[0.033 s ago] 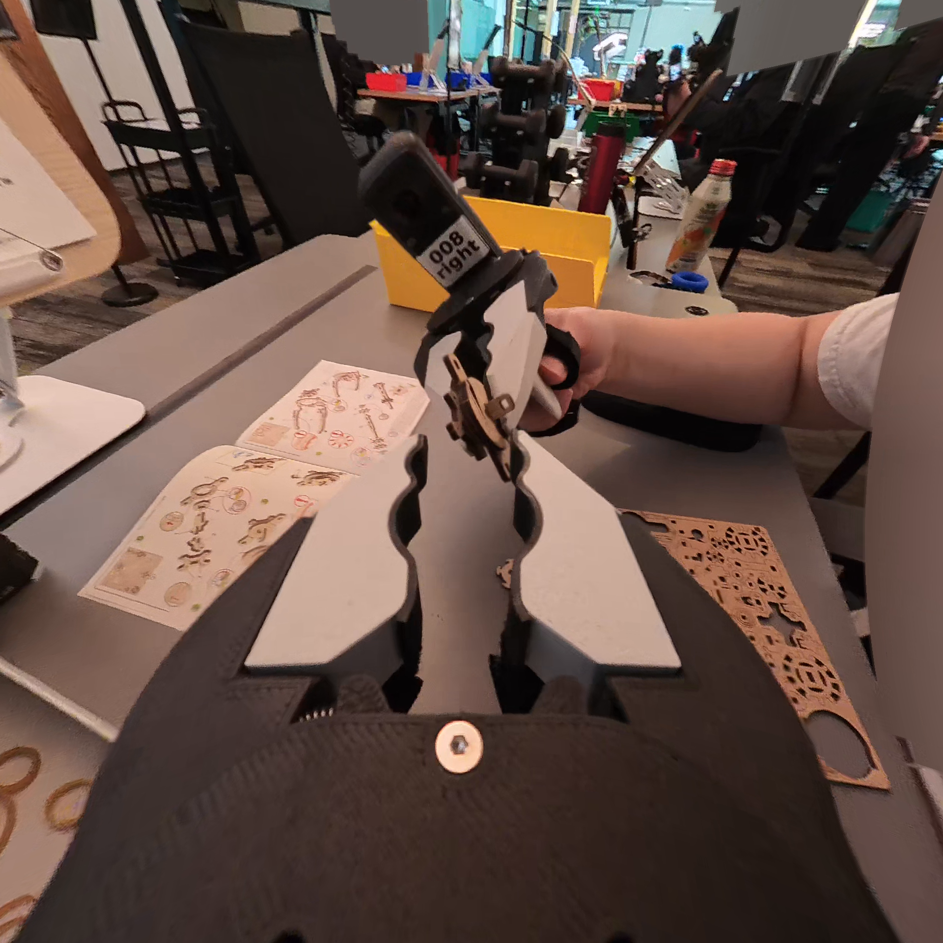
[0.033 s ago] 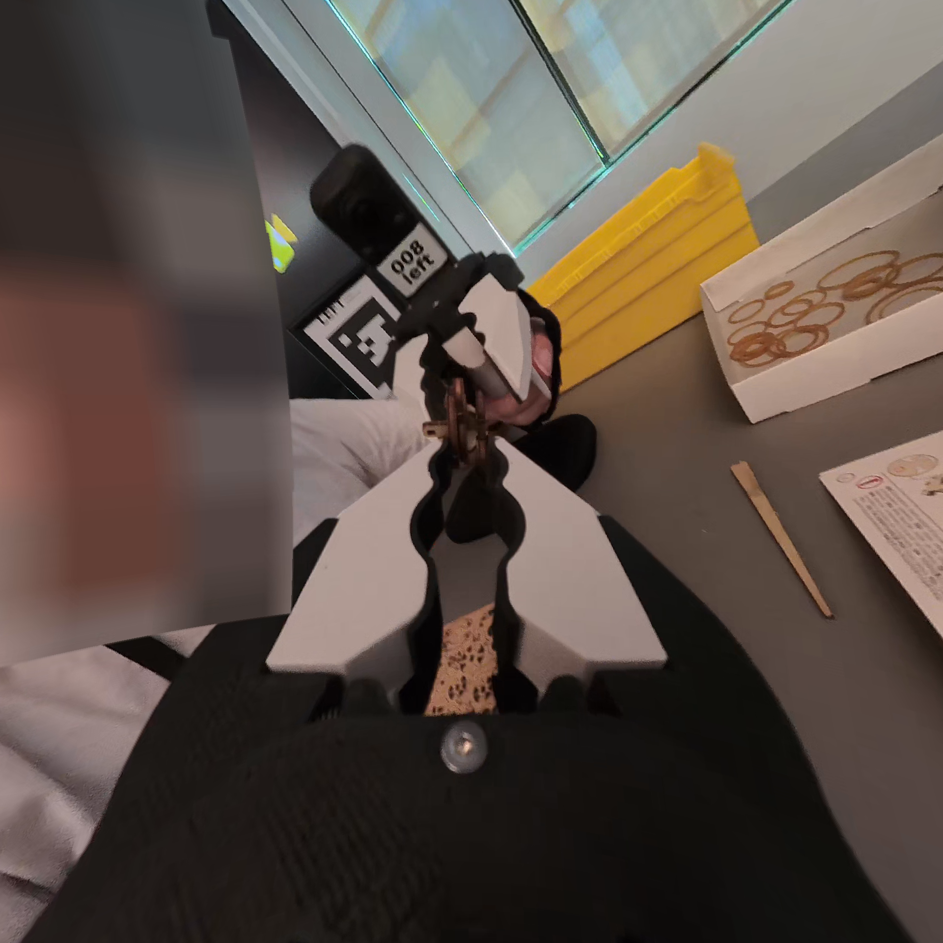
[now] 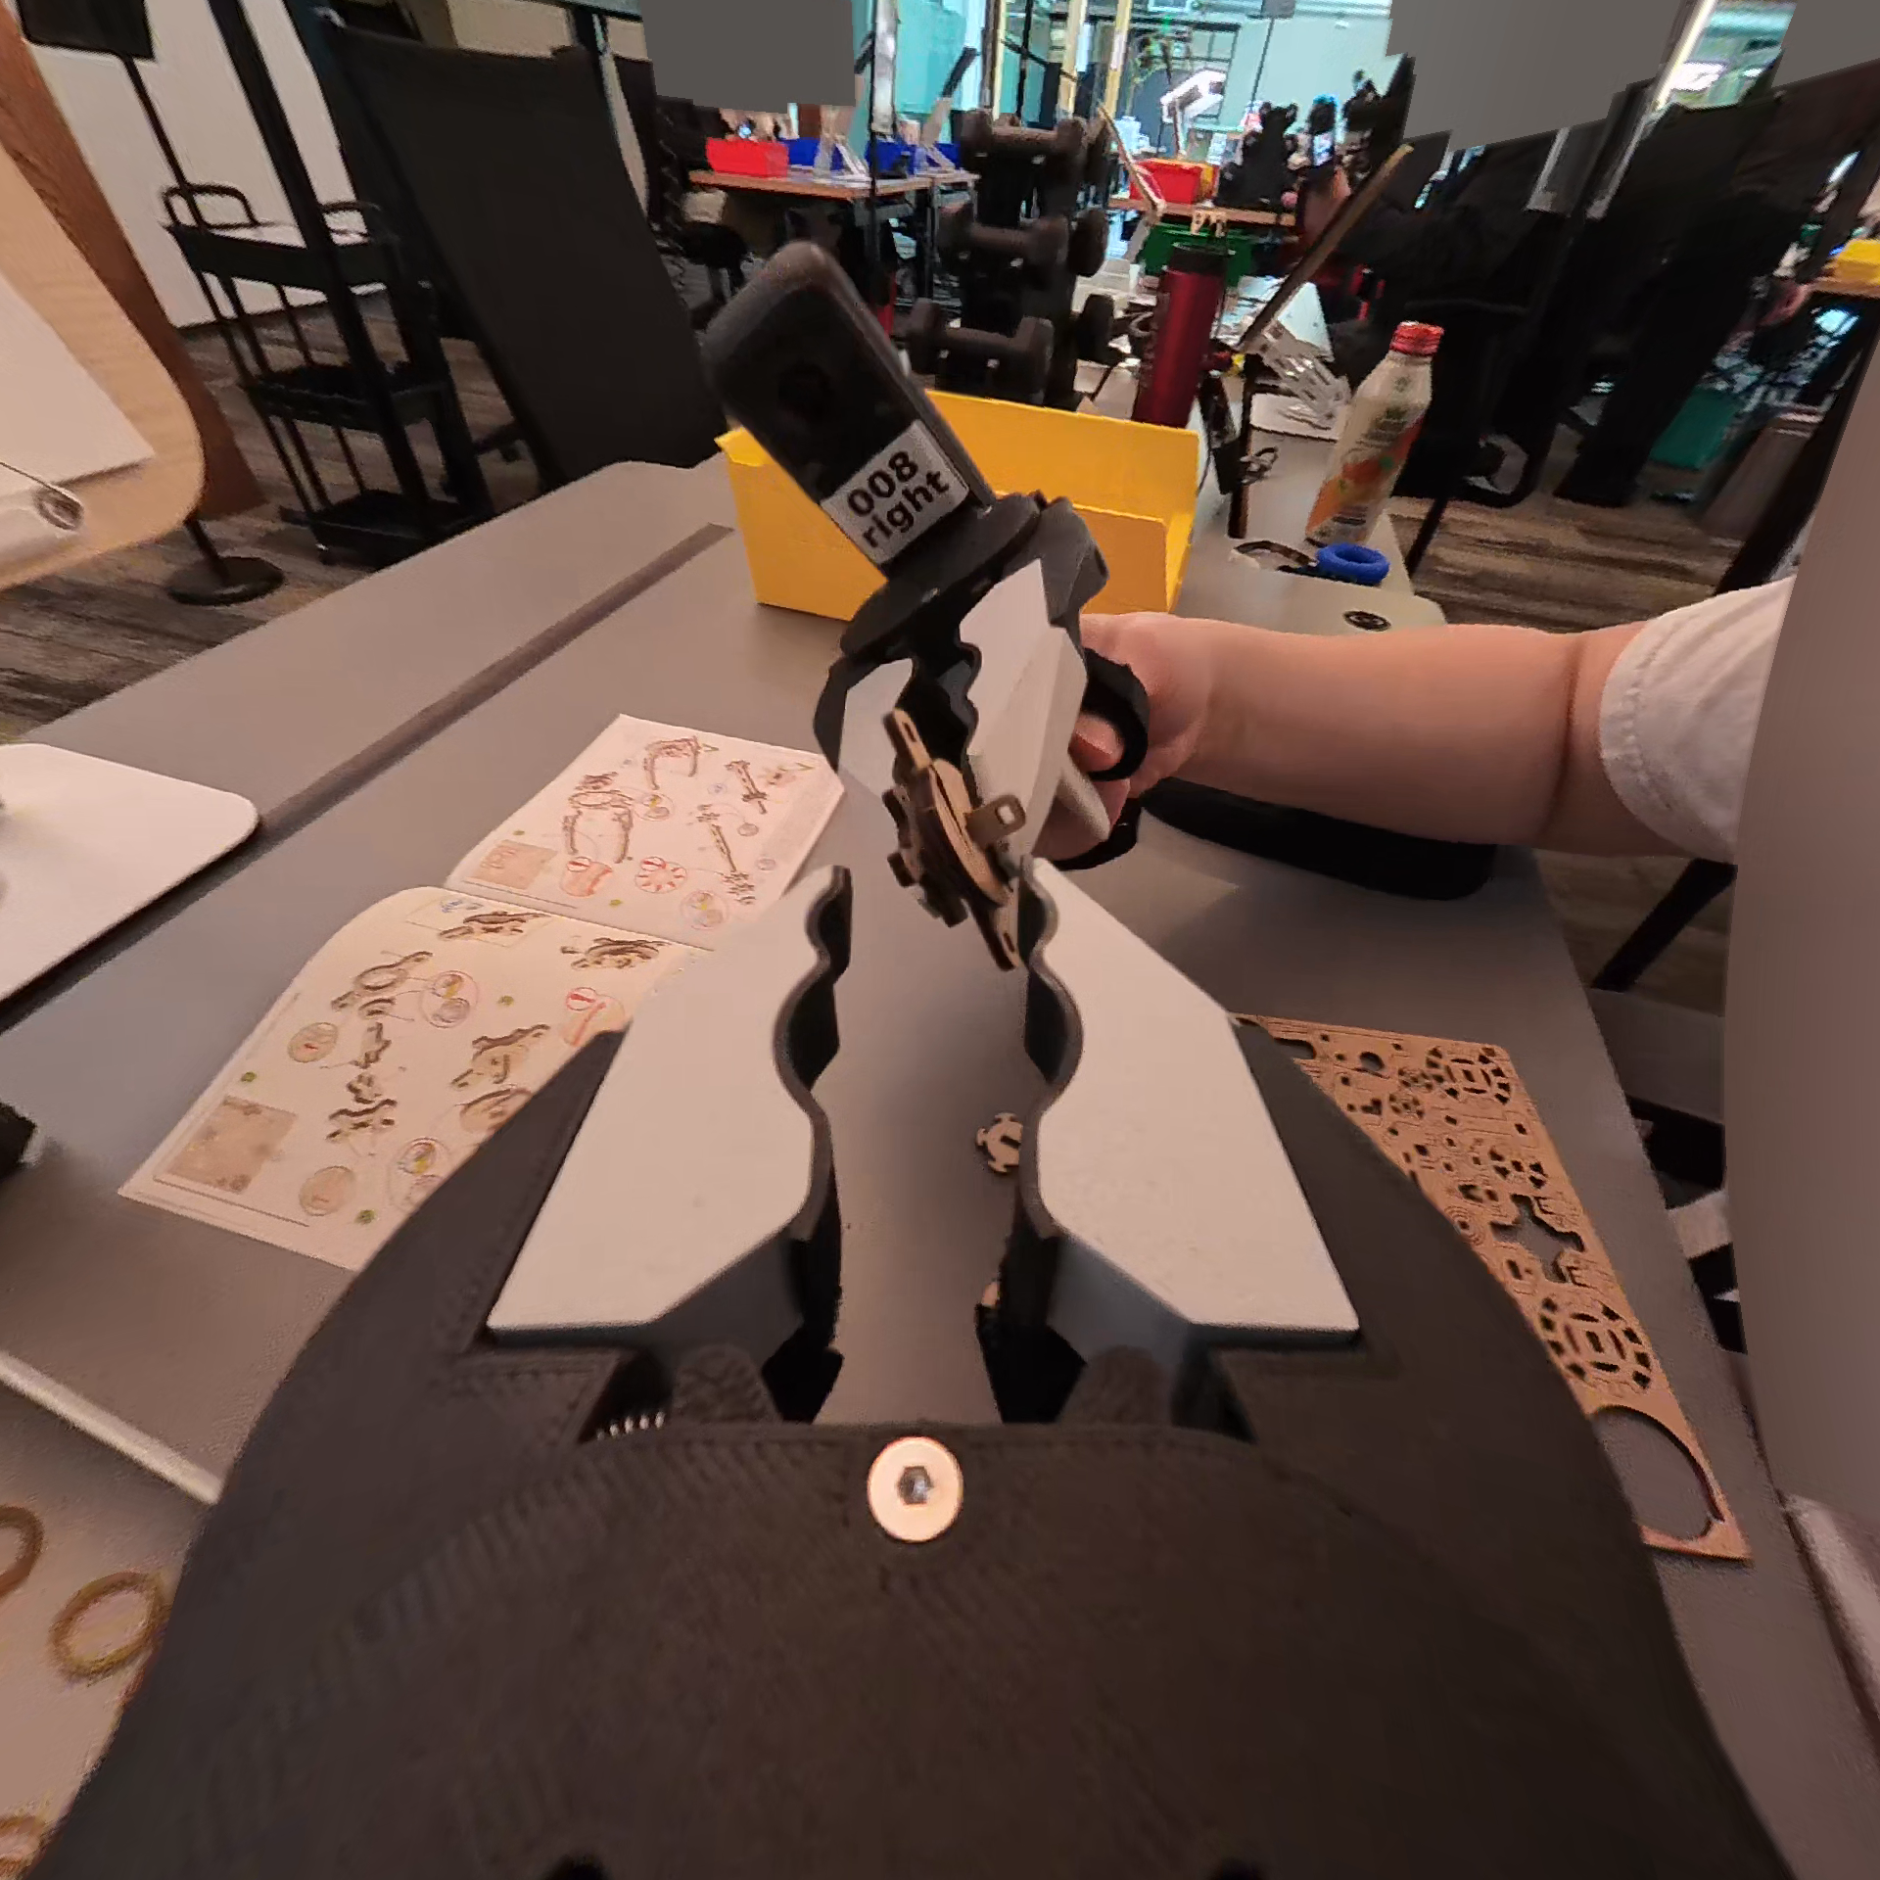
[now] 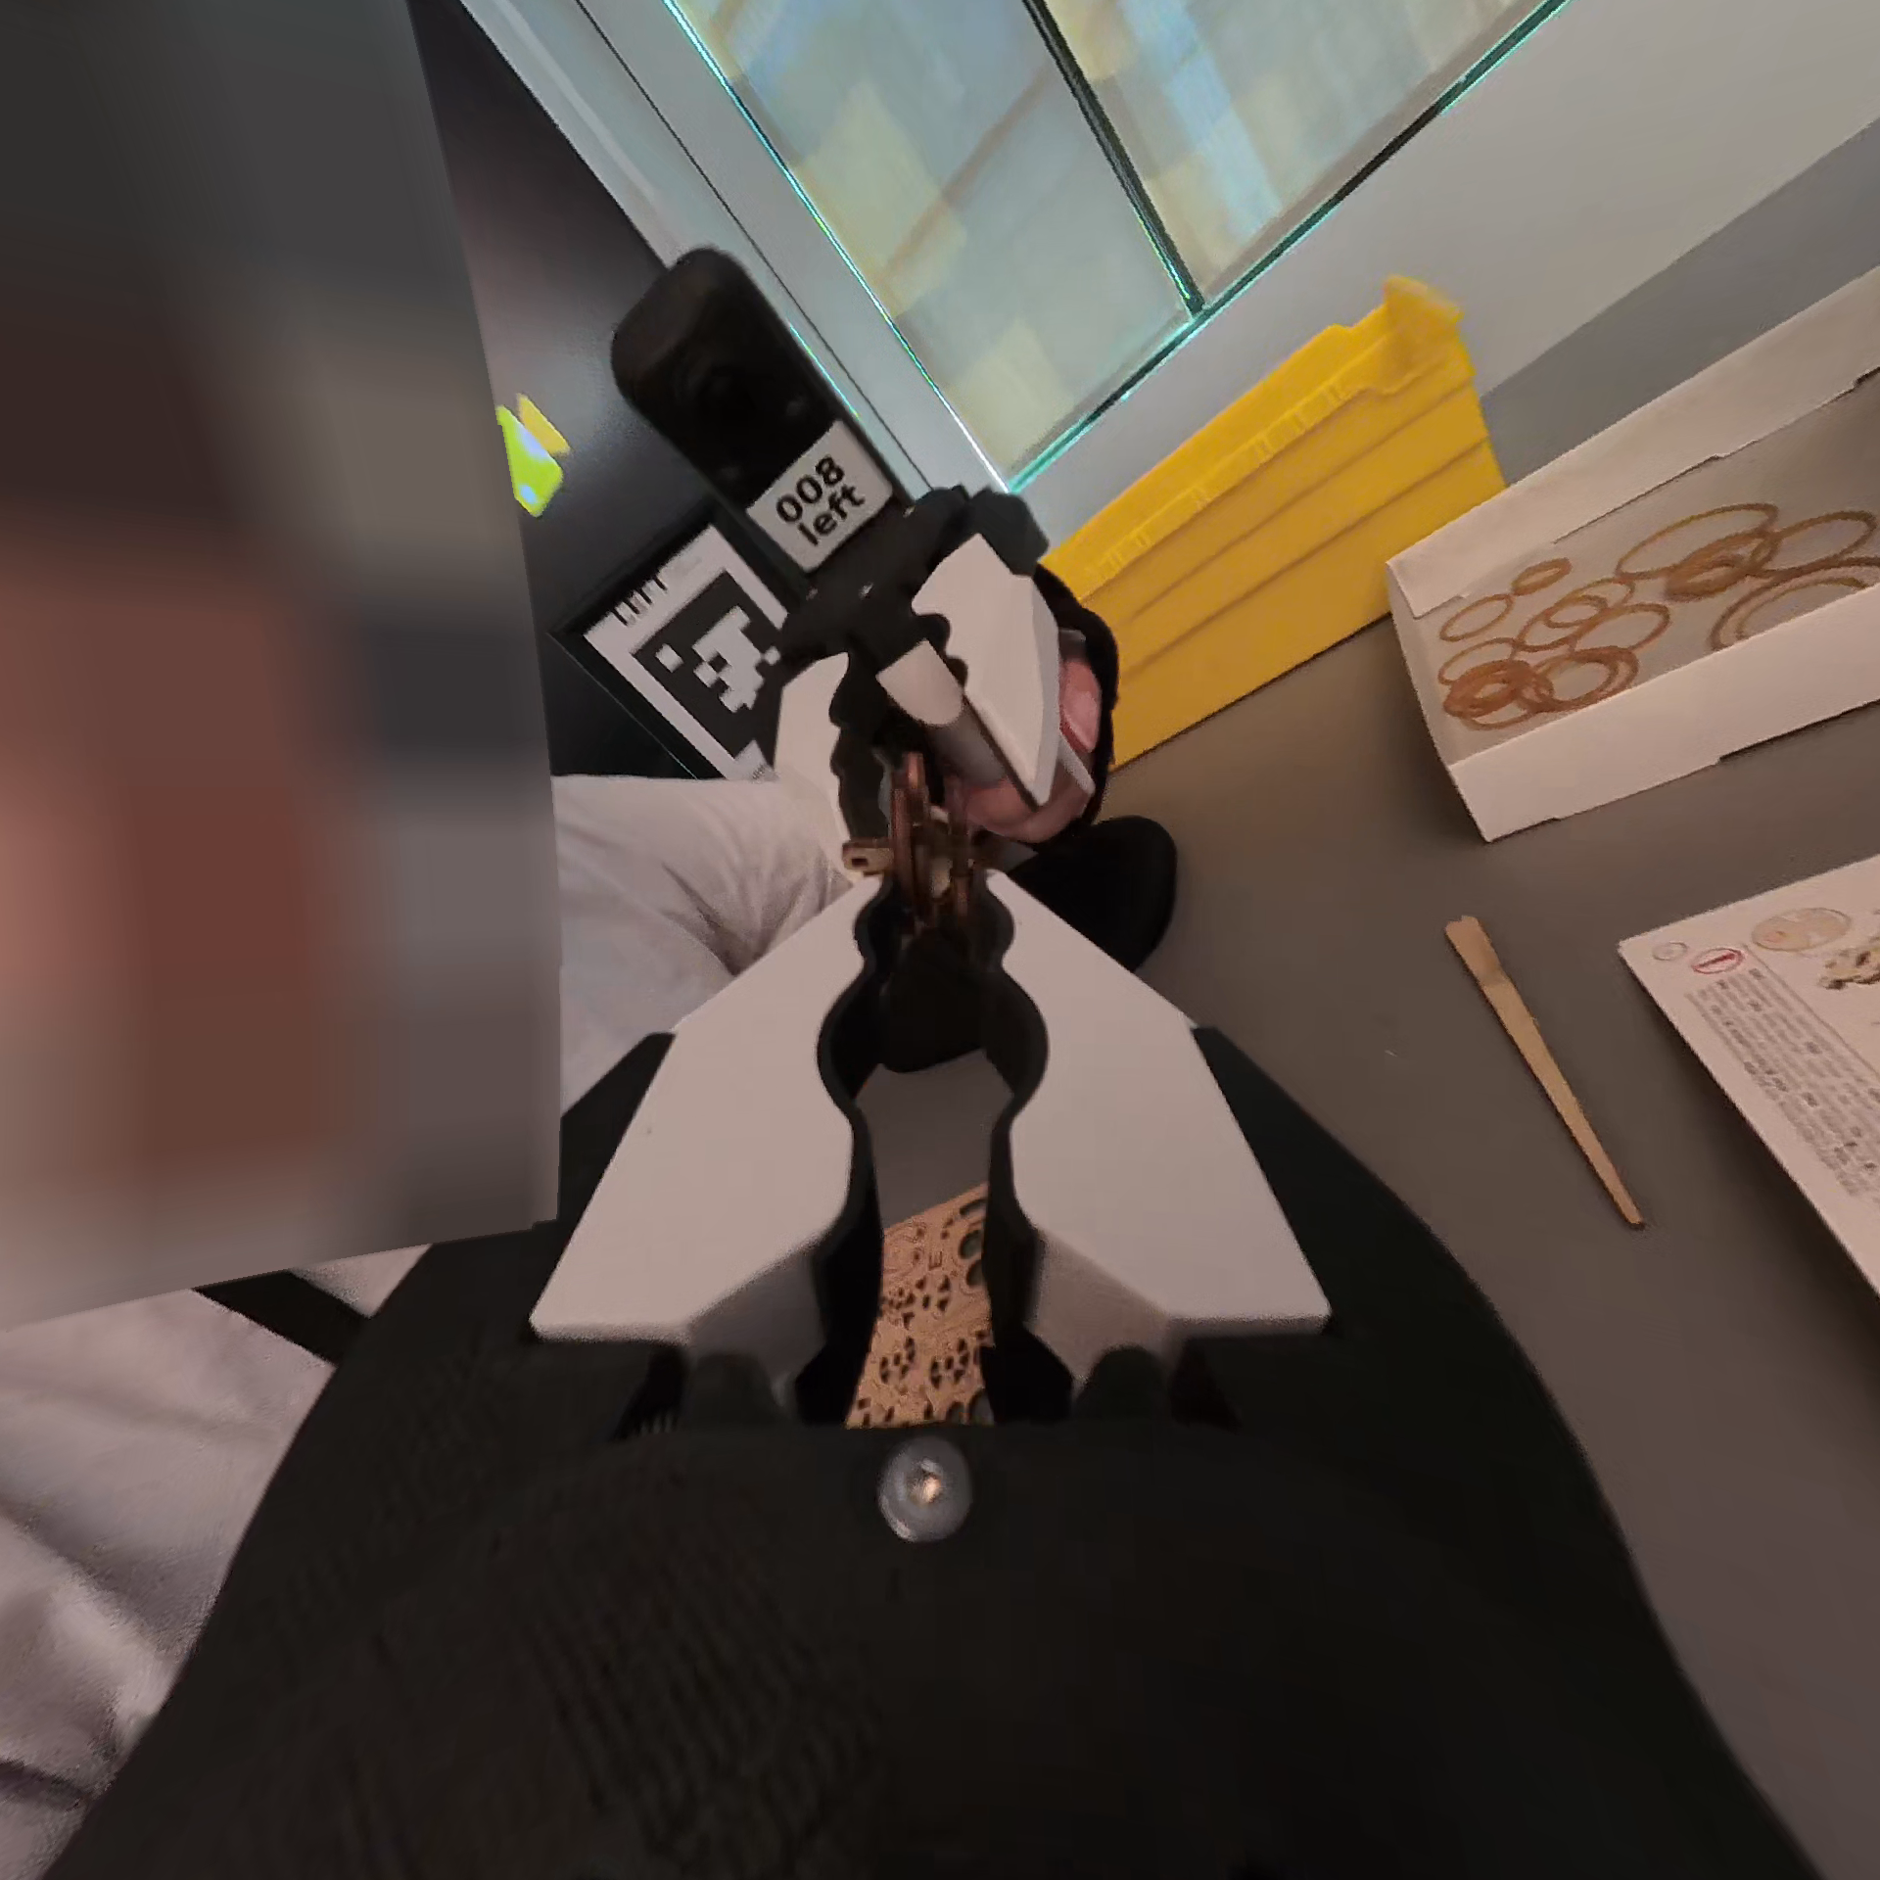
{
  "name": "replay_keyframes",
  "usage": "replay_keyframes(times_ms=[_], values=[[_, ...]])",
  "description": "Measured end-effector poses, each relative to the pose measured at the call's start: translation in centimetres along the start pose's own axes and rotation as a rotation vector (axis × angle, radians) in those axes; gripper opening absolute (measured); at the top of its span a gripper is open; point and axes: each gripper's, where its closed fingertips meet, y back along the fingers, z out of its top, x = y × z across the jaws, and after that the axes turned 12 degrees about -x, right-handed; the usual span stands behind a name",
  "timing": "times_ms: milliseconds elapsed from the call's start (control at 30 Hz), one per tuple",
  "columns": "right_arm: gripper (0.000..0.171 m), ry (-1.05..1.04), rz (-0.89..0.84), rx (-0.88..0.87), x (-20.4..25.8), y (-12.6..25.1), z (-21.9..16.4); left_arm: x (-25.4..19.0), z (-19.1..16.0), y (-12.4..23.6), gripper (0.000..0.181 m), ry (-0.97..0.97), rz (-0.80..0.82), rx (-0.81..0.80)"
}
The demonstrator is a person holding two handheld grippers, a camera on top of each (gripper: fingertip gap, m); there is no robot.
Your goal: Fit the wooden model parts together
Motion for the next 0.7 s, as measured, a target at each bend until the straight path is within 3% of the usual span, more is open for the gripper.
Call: replay_keyframes(times_ms=[167, 400, 633, 700], values=[[0.011, 0.109, -0.002, 0.026, 0.4, 0.0, -0.6, -1.3, -0.5, -0.1, 0.019, 0.062, -0.118, 0.017], [0.014, 0.252, 0.002, 0.036, 0.9, 0.7, -0.2, -1.3, -0.9, 0.0, 0.011, -0.043, -0.122, 0.024], [0.014, 0.26, -0.033, -0.007, 0.2, 0.8, 0.4, -1.1, -1.4, 0.0, 0.013, 0.018, -0.134, 0.032], [0.013, 0.247, -0.039, 0.01, -0.1, 0.9, 0.1, -0.9, -1.5, -0.1, 0.027, 0.029, -0.125, 0.034]])
